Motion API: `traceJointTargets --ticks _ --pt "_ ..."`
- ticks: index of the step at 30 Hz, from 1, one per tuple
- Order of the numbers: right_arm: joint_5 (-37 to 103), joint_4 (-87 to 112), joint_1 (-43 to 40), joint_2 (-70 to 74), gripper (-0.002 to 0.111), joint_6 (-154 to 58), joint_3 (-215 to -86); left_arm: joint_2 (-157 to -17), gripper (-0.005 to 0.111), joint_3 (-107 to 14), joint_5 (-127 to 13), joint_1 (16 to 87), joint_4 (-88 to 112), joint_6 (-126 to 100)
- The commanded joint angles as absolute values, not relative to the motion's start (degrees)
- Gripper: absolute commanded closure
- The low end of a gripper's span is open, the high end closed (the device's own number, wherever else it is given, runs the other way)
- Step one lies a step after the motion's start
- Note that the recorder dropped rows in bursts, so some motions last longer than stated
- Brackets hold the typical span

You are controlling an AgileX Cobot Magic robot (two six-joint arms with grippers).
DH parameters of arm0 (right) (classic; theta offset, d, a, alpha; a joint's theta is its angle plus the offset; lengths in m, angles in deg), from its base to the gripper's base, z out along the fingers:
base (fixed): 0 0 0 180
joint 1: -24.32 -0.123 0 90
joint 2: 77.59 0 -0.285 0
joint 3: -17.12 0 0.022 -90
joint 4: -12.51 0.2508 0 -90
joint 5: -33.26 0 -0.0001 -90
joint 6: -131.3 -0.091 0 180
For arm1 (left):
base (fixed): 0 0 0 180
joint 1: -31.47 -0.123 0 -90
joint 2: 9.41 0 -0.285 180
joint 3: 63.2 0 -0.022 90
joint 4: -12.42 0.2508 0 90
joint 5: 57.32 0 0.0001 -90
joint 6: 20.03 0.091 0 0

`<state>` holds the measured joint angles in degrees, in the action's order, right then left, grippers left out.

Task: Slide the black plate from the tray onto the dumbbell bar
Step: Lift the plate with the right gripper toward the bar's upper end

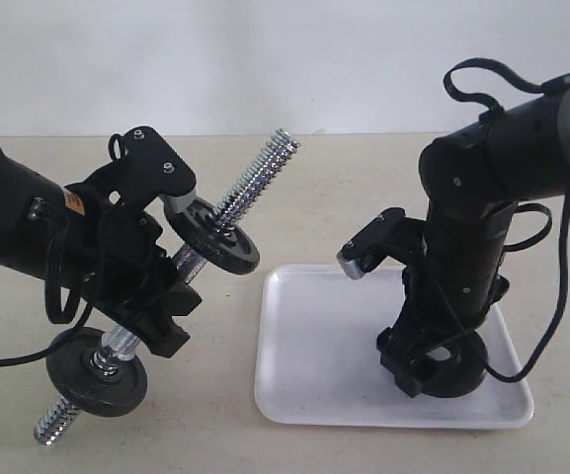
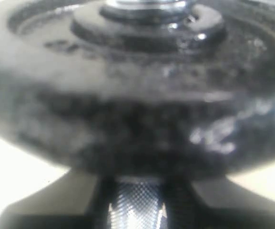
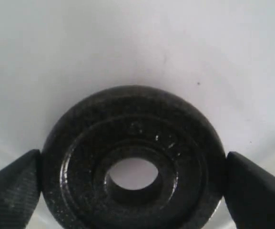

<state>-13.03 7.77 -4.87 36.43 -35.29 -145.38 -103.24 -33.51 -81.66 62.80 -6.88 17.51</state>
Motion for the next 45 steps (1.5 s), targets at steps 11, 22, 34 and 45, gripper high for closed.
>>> traceJointTargets --ticks 11,22,34,45 --pt "-28.5 7.6 -4.8 29.8 0.108 -32.3 -160.1 -99.9 0.102 -35.2 -75.2 62.7 -9.2 17.5" --pt "-32.9 10.0 -4.8 22.6 0.108 -27.2 -166.0 -100.0 0.102 -35.2 -75.7 62.7 -7.0 20.4" --pt "-29.9 18.4 -4.8 19.5 0.108 -20.7 -166.3 -100.0 0.102 -35.2 -76.2 62.7 0.5 20.4" --pt "-28.6 25.6 -4.8 16.1 0.108 -15.0 -166.3 -100.0 0.102 -35.2 -76.4 62.7 0.9 20.4"
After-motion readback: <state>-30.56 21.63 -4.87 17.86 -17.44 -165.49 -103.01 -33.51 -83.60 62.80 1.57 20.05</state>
